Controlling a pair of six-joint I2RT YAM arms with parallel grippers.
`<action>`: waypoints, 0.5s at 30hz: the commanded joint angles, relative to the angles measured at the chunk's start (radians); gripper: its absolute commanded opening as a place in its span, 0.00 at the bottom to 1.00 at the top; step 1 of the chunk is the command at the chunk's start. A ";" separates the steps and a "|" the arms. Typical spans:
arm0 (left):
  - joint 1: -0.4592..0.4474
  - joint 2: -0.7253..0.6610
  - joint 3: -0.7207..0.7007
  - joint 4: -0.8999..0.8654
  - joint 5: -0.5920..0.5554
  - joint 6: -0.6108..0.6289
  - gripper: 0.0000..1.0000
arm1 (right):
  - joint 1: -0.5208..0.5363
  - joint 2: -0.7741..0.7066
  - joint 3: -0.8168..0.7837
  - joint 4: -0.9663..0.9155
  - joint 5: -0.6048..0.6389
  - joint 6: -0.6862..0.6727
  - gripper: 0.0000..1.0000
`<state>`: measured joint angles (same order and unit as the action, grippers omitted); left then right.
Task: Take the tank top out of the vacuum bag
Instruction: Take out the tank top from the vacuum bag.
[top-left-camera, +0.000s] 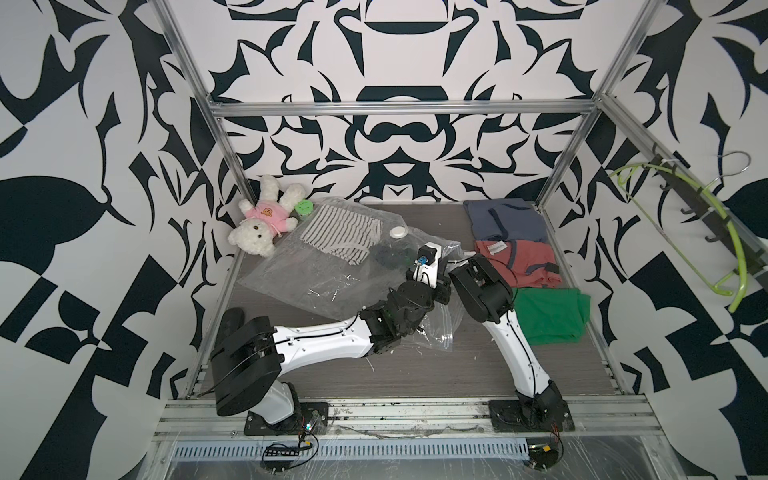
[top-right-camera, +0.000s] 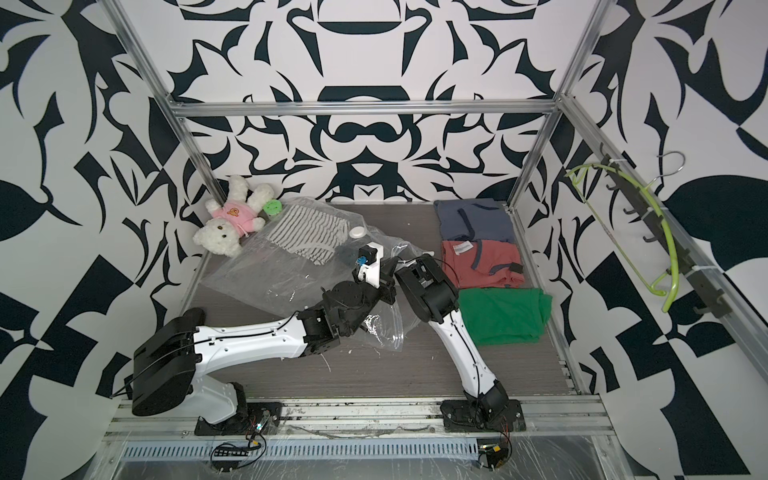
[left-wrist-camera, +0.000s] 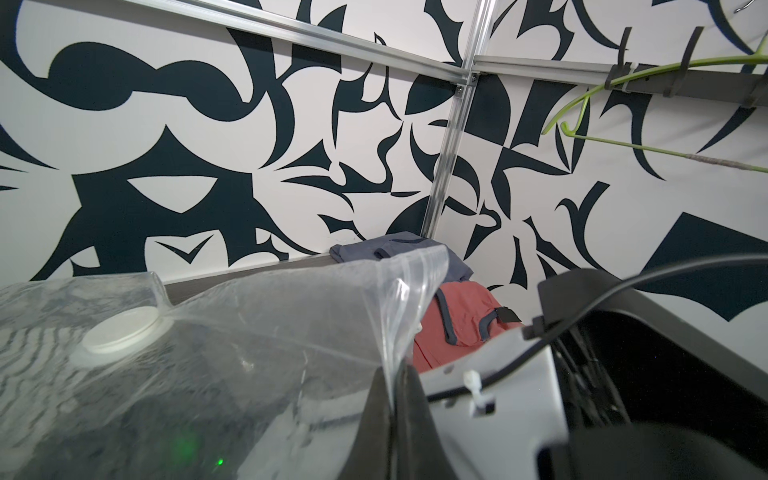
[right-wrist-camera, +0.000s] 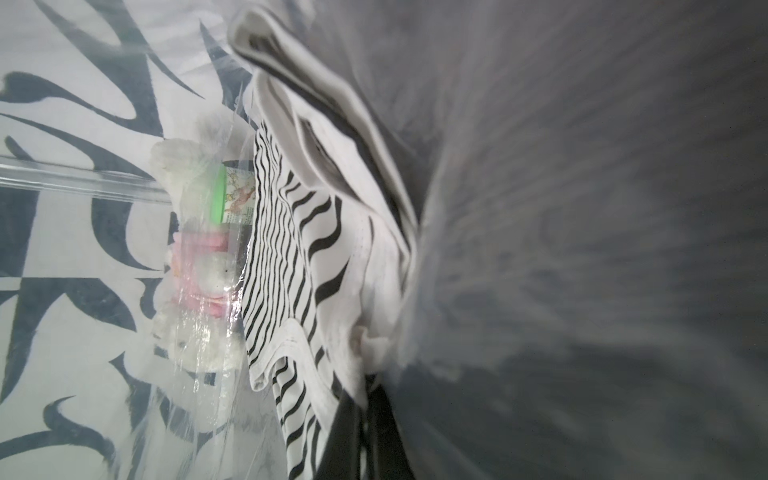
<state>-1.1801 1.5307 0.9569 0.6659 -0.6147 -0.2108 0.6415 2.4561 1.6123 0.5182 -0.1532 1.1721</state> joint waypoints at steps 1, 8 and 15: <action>-0.039 0.018 -0.018 -0.030 0.051 -0.004 0.00 | 0.014 -0.042 -0.055 -0.056 -0.012 -0.035 0.00; -0.035 0.022 -0.018 -0.039 0.016 -0.008 0.00 | 0.017 -0.087 -0.137 -0.004 -0.018 -0.055 0.00; -0.020 0.023 -0.024 -0.054 -0.022 -0.027 0.00 | 0.019 -0.132 -0.221 0.024 -0.017 -0.057 0.00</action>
<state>-1.1961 1.5337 0.9550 0.6479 -0.6357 -0.2256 0.6426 2.3581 1.4334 0.5659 -0.1623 1.1404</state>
